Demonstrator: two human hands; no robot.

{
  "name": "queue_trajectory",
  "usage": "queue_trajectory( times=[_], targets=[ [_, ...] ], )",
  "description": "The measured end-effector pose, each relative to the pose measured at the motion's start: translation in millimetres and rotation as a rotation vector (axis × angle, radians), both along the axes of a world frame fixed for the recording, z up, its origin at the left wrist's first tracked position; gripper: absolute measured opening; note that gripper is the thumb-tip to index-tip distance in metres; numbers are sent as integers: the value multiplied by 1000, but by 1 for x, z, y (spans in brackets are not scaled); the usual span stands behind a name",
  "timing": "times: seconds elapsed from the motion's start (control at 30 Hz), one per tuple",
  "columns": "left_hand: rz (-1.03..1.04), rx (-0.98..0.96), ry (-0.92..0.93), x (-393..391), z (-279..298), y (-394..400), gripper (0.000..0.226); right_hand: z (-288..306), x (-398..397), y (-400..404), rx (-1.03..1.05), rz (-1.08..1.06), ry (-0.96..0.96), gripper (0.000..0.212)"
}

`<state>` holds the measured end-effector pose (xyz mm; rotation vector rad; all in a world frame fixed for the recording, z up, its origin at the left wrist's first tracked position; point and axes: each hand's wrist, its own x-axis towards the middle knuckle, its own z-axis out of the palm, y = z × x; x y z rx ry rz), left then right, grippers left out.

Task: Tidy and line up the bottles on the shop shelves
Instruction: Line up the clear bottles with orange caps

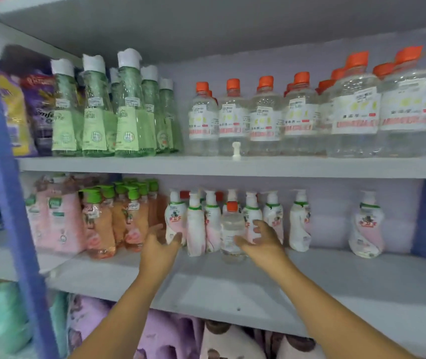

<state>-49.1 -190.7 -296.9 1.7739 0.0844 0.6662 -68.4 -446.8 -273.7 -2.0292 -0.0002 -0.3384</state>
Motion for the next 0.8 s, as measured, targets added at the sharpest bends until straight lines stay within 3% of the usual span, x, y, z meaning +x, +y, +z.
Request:
queue_trajectory(
  times=[0.23,0.33,0.47,0.57,0.67,0.8],
  targets=[
    [-226,51,-59,65,-9,0,35,-24,45,63,-111,-368,-84,87],
    [-230,156,-80,78,0,-14,47,-26,54,76,-176,-500,-81,90],
    [-284,169,-22,78,2,-19,68,-25,52,73,-173,-480,-27,73],
    [-145,185,-219,60,-5,-20,59,-21,36,59,-135,-443,-31,58],
    [-368,179,-351,44,-1,-38,31,-22,15,40,24,-407,-96,43],
    [-593,99,-191,43,11,-71,30,-16,-16,-2,39,-469,-114,40]
  ],
)
